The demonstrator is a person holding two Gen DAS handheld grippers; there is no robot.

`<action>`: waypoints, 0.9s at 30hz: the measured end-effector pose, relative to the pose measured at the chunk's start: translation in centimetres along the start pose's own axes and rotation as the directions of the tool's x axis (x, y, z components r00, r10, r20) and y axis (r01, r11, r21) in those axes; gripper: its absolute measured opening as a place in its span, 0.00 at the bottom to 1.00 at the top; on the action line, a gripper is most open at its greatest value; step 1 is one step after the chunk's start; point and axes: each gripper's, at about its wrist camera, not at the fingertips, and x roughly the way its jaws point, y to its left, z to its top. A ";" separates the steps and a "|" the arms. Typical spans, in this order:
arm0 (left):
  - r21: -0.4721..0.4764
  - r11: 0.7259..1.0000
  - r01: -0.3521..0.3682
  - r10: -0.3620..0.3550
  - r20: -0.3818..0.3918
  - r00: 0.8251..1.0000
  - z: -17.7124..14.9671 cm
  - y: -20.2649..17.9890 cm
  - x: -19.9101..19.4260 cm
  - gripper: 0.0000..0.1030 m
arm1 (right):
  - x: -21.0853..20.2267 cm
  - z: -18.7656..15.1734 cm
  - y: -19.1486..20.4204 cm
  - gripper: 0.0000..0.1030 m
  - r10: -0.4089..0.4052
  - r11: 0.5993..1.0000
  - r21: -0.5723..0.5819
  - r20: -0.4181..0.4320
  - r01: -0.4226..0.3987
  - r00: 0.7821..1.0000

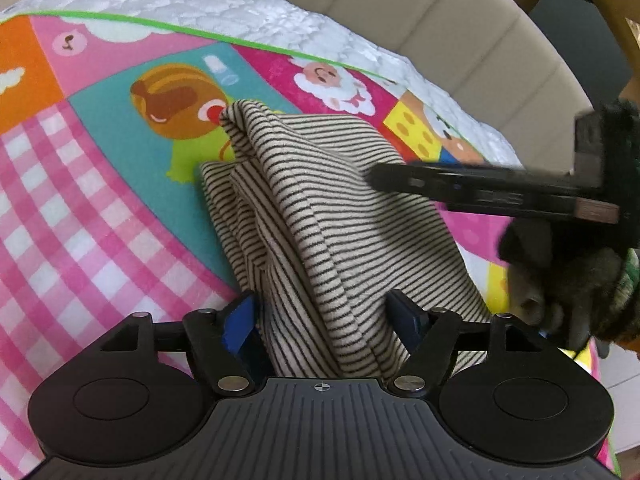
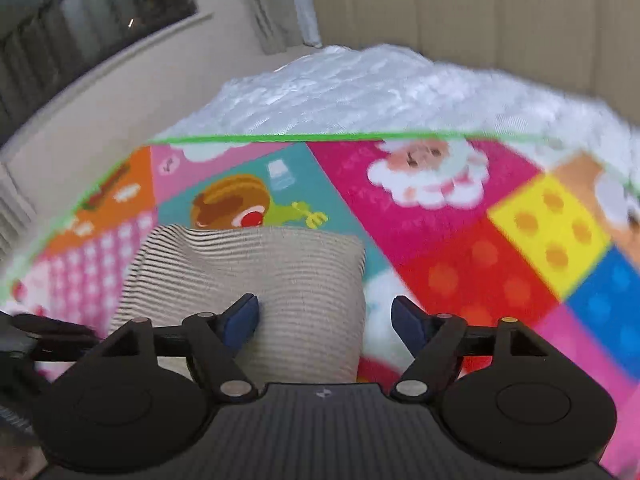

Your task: Fold clothes

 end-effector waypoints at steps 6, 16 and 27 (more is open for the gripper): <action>-0.007 1.000 0.025 -0.026 -0.035 0.999 -0.4 0.2 0.3 0.86 | -0.3 -2.6 -2.1 0.85 0.106 0.989 0.115 -0.090 -0.095 0.990; -0.019 0.999 0.032 -0.033 -0.056 0.998 -0.7 -0.1 2.1 0.90 | 1.4 -3.4 -1.5 0.90 0.149 0.986 0.092 -0.129 -0.137 0.980; -0.166 0.984 0.062 -0.064 -0.003 0.998 -0.8 3.1 0.0 0.67 | 3.6 -2.2 2.0 0.76 0.240 0.968 0.105 -0.141 -0.226 0.960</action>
